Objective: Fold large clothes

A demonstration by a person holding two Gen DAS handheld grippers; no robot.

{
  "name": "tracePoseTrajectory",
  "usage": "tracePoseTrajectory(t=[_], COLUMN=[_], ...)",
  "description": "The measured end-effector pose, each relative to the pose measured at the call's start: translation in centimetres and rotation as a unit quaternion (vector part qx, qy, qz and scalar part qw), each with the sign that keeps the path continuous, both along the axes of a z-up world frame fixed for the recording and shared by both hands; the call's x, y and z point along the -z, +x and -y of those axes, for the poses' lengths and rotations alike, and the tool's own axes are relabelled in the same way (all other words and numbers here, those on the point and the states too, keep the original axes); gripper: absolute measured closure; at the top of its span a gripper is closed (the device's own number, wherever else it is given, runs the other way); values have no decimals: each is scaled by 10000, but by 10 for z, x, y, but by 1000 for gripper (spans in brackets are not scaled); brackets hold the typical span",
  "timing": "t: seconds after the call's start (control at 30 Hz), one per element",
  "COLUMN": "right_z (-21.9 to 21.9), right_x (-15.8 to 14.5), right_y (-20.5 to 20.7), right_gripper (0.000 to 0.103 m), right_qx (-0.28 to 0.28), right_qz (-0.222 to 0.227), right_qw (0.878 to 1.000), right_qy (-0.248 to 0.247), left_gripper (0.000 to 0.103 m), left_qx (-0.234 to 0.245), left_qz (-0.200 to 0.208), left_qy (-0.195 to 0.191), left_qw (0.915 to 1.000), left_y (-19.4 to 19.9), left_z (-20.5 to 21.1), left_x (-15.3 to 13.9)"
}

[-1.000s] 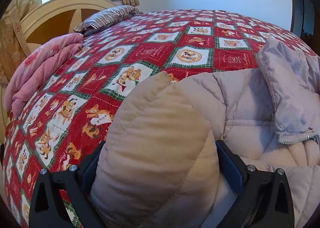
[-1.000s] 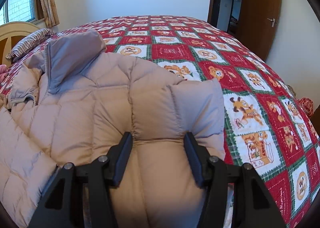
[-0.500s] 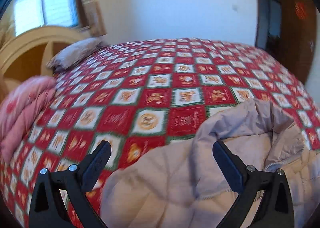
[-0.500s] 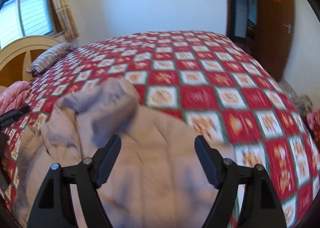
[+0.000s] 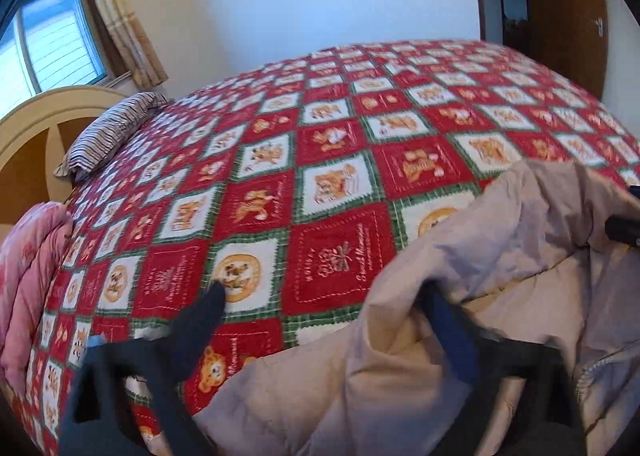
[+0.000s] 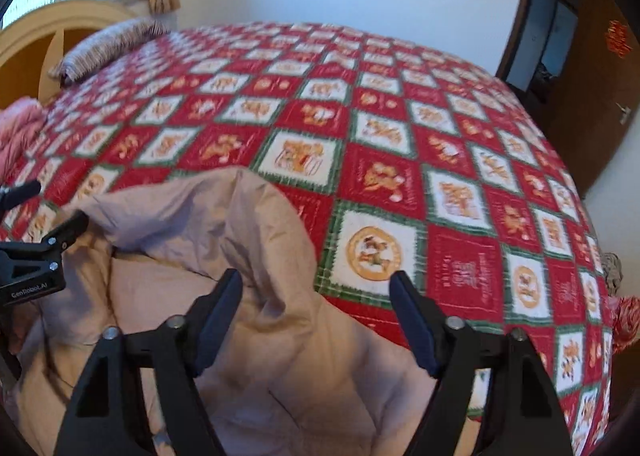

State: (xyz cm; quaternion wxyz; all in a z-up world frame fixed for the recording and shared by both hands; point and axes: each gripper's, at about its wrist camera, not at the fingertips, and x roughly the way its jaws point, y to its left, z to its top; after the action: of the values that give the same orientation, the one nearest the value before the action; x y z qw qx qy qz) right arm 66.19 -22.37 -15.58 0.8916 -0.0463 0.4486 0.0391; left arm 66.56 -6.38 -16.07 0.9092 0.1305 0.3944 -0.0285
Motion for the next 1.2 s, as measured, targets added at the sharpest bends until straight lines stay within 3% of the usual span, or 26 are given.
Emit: tracePoseTrajectory(t=[0.03, 0.07, 0.1, 0.17, 0.3, 0.43, 0.5, 0.63, 0.87, 0.9, 0.97, 1.07, 1.2], right_z=[-2, -3, -4, -5, 10, 23, 23, 22, 19, 21, 27, 37, 48], right_x=[5, 10, 11, 7, -2, -1, 7, 42, 40, 38, 33, 24, 7], right_y=[2, 1, -1, -16, -47, -72, -83, -79, -75, -77, -81, -95, -110], right_gripper=[49, 74, 85, 92, 94, 96, 97, 97, 96, 93, 67, 49, 45], right_qx=[-86, -171, -194, -269, -348, -400, -492, -434, -264, -272, -172, -127, -60], right_qz=[-80, -159, -171, 57, 416, 563, 597, 286, 230, 236, 274, 428, 606], right_qw=[9999, 9997, 9997, 9994, 9983, 9974, 9963, 9966, 9969, 9972, 9975, 9981, 9973], right_qy=[-6, -9, -50, -202, -210, -206, -371, -642, -699, -660, -625, -425, -414], left_gripper=[85, 94, 96, 97, 100, 101, 102, 102, 101, 101, 101, 101, 100], left_qx=[94, 159, 139, 175, 277, 397, 443, 446, 372, 336, 254, 107, -227], left_qz=[-204, -407, -442, -258, 34, 245, 264, -69, 42, 84, 247, 538, 470], left_qy=[-102, -284, -444, -525, -947, -979, -742, -330, -426, -437, -532, -745, -1082], left_qw=[9997, 9986, 9979, 9981, 9951, 9941, 9959, 9984, 9984, 9984, 9980, 9957, 9928], left_y=[3, 6, 4, -4, -37, -72, -82, -83, -95, -98, -107, -117, -101], left_z=[0, -1, -5, -10, -28, -35, -31, -23, -30, -32, -41, -56, -76], left_x=[4, 7, 7, 1, -18, -21, -9, 31, 5, -1, -17, -39, -53])
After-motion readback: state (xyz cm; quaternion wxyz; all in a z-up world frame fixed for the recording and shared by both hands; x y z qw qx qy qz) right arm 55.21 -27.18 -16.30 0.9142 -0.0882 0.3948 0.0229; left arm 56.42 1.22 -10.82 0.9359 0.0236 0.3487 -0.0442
